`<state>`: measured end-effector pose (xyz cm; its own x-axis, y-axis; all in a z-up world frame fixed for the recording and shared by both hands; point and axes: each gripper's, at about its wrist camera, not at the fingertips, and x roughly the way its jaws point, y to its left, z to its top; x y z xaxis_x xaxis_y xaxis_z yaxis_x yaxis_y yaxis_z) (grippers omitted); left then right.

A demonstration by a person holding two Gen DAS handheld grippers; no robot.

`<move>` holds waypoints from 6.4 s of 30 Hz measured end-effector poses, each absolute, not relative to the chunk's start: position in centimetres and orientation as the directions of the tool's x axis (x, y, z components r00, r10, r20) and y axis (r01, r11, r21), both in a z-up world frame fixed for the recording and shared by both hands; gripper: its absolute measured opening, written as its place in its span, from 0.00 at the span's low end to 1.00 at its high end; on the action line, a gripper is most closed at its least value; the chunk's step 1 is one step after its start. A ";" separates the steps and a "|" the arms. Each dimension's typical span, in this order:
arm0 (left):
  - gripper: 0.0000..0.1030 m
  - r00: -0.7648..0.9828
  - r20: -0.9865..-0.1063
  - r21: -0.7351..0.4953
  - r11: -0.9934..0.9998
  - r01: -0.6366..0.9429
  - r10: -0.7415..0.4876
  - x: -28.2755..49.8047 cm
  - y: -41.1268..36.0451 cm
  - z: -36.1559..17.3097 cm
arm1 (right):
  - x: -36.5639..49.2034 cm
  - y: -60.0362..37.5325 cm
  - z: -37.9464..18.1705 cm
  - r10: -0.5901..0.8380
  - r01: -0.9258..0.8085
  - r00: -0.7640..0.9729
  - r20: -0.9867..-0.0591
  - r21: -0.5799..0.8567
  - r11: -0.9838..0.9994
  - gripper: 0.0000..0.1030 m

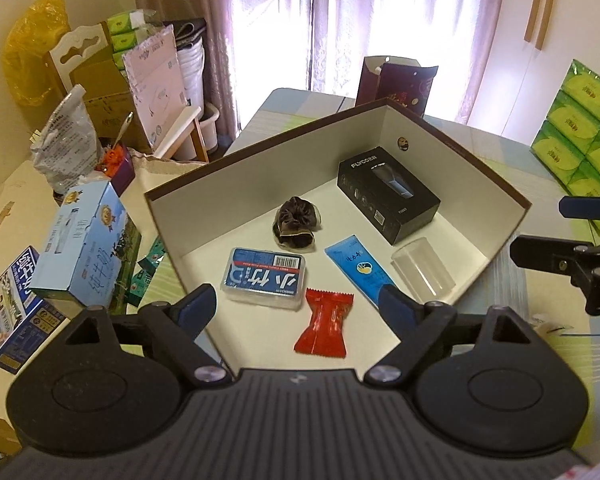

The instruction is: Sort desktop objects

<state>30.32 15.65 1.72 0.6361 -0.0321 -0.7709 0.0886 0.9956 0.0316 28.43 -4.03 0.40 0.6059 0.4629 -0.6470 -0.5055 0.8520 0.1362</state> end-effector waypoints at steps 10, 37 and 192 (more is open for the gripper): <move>0.85 0.650 -0.759 0.036 0.996 0.087 -0.029 25.5 15.0 3.0 | 23.7 -4.9 1.3 0.474 -0.517 0.621 -0.624 0.129 0.847 0.98; 0.86 0.639 -0.769 0.056 0.997 0.062 0.003 15.5 12.2 2.7 | 15.1 -8.5 -0.3 0.486 -0.529 0.585 -0.649 0.149 0.836 0.98; 0.22 0.718 -0.623 -0.028 0.926 0.376 -0.310 18.9 14.2 3.8 | 19.8 -4.4 -1.7 0.495 -0.546 0.535 -0.684 0.167 0.821 0.82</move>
<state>18.85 14.22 3.76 0.7177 -0.3102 -0.6234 0.3757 0.9263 -0.0284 19.78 -4.41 -1.69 0.5352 0.4952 -0.6843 -0.5464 0.8208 0.1666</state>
